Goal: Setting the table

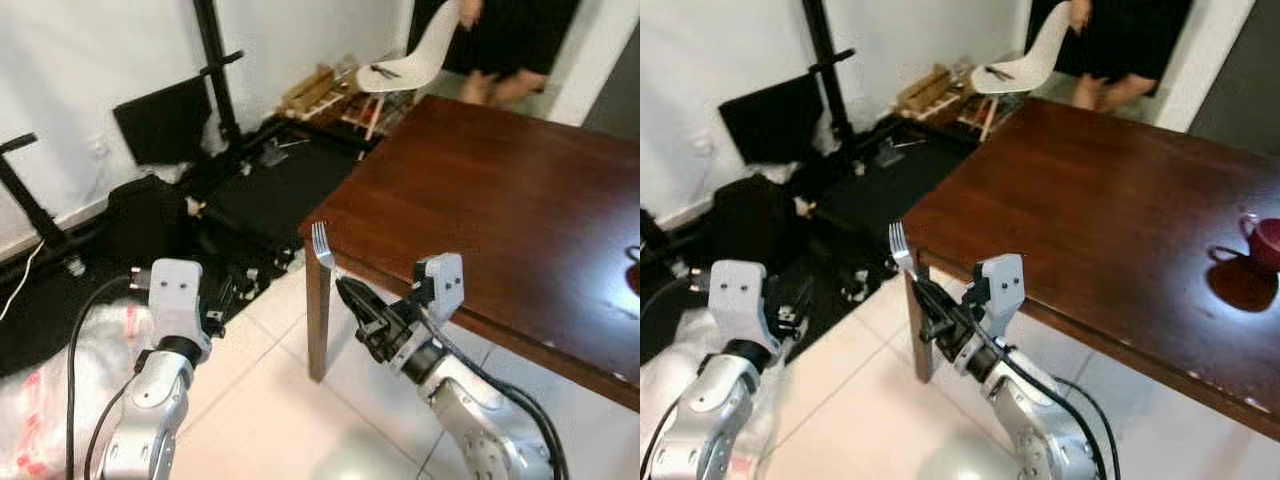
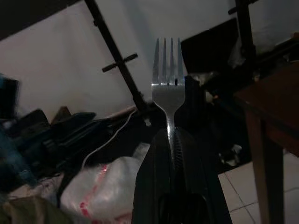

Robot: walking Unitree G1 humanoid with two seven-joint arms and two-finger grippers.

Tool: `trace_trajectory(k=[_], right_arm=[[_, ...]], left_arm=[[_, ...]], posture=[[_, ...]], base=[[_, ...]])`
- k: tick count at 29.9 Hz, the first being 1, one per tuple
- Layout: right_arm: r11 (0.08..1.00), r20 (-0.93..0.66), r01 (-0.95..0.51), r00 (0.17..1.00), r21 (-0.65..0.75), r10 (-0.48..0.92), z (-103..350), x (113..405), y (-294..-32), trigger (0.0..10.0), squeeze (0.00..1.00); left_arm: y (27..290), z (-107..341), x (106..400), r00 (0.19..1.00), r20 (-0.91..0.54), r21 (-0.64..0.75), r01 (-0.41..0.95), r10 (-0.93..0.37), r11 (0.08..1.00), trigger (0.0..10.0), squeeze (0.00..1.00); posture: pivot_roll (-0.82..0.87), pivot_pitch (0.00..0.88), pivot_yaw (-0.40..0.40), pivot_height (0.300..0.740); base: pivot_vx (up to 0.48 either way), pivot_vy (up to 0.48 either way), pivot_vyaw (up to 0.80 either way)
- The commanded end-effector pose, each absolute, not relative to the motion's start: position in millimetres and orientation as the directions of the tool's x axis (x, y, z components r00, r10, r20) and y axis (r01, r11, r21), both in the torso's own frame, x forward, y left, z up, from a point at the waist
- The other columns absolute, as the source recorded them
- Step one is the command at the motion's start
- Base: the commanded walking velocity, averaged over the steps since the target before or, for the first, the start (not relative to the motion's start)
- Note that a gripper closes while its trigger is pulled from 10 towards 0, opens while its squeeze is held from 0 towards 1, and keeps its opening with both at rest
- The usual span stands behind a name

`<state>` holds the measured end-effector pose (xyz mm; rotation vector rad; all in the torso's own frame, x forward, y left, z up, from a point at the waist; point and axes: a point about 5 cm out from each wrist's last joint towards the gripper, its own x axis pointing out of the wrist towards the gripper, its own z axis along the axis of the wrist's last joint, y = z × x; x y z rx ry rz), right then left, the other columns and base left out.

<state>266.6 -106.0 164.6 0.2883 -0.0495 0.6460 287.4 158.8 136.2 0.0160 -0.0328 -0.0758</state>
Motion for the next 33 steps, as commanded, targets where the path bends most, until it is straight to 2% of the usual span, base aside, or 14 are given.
trace_trajectory(k=[1, 33], right_arm=[[0.739, 0.139, -0.625, 0.779, 0.252, 0.612, 165.6, 264.3, -98.8, 10.0, 0.0], [0.712, 0.144, -0.66, 0.75, 0.242, 0.646, 166.5, 264.4, -94.6, 10.0, 0.0]], left_arm=[[166.1, 132.2, 284.8, 0.999, 0.014, 0.036, 0.049, -0.05, 0.998, 10.0, 0.0], [164.2, 135.4, 288.0, 0.998, 0.025, 0.034, 0.05, -0.051, 0.998, 10.0, 0.0]], posture=[[-0.1, 0.0, 0.079, 0.74], [-0.08, 0.0, 0.076, 0.74]], base=[[0.0, 0.0, 0.73], [0.0, 0.0, 0.73]])
